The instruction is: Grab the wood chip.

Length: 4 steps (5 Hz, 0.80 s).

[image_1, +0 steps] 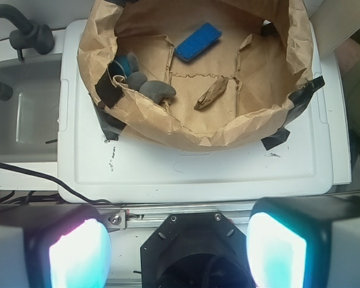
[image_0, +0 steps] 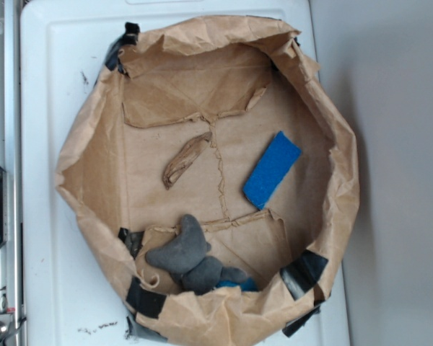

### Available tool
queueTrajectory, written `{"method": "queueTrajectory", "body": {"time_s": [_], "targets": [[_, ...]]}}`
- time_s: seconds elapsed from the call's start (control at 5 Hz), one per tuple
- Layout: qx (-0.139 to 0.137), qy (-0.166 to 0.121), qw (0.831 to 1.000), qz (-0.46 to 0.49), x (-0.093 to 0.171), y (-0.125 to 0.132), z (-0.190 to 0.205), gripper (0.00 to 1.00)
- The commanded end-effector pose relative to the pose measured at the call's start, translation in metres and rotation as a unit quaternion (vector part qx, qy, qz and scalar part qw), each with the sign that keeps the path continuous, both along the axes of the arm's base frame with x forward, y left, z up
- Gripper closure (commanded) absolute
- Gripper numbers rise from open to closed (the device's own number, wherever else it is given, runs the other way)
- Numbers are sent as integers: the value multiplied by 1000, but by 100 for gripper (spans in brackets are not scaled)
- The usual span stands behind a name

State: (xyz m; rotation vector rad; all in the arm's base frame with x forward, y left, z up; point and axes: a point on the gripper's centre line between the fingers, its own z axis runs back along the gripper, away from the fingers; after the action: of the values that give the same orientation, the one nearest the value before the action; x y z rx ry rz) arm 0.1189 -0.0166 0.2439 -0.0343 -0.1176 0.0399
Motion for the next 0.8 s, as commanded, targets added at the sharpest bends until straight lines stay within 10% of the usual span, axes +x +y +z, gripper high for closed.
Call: {"method": "queueTrajectory", "body": {"time_s": [0.0,0.2,0.6], "targets": [[0,0,1000,0,0,0,0,0],[6,13,999,31,-6,-22,-3,0],[-11,61,992,106,87,-11,-22,0]]}}
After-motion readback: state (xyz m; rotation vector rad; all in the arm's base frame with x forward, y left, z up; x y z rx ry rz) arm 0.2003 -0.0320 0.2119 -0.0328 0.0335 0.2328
